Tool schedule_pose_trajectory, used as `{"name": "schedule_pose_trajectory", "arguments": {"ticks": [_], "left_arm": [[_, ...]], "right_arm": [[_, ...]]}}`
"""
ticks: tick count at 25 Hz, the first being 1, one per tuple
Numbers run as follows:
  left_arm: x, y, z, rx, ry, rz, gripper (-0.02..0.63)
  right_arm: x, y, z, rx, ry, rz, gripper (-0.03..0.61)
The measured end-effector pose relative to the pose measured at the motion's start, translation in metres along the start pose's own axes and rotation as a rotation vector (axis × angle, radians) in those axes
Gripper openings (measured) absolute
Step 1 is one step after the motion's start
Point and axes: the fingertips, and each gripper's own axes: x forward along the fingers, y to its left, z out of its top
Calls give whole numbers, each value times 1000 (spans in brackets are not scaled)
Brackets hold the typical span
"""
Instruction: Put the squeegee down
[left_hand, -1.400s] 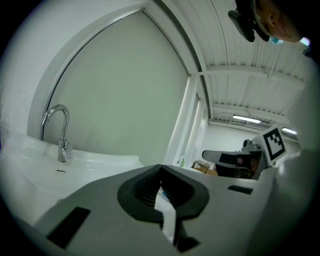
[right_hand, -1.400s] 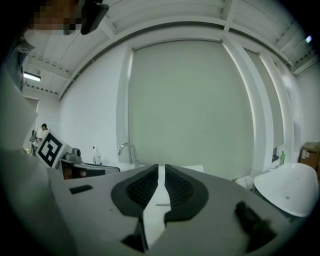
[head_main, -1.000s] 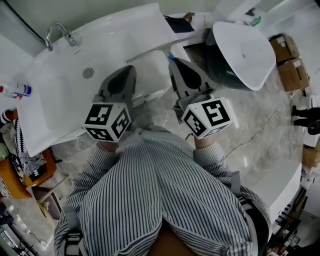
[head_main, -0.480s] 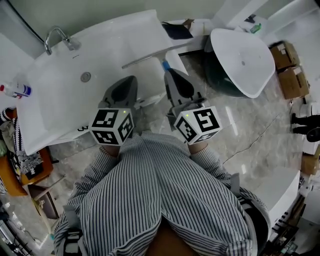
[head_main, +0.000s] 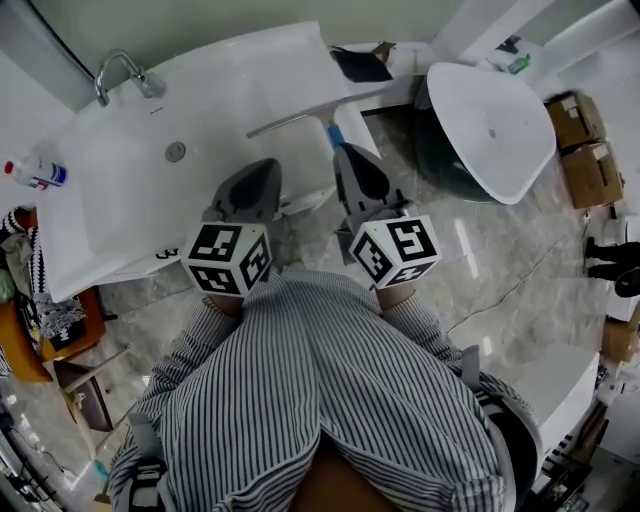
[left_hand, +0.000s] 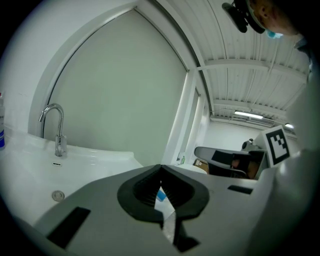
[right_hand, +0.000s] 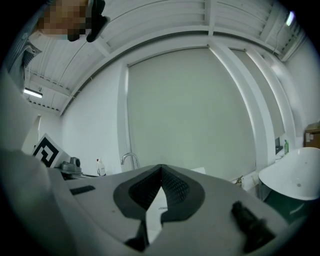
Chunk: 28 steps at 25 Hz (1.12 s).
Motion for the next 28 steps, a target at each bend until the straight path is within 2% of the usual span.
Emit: {"name": "schedule_pose_trajectory", "arguments": {"ticks": [12,28], "left_arm": [[7,-1,-10,2,38,2,12],[5,1,-16,6,57,0,12]], "right_arm": [[4,13,-13,0,46,59,14],[3,10,-12,-18,32,32,14]]}}
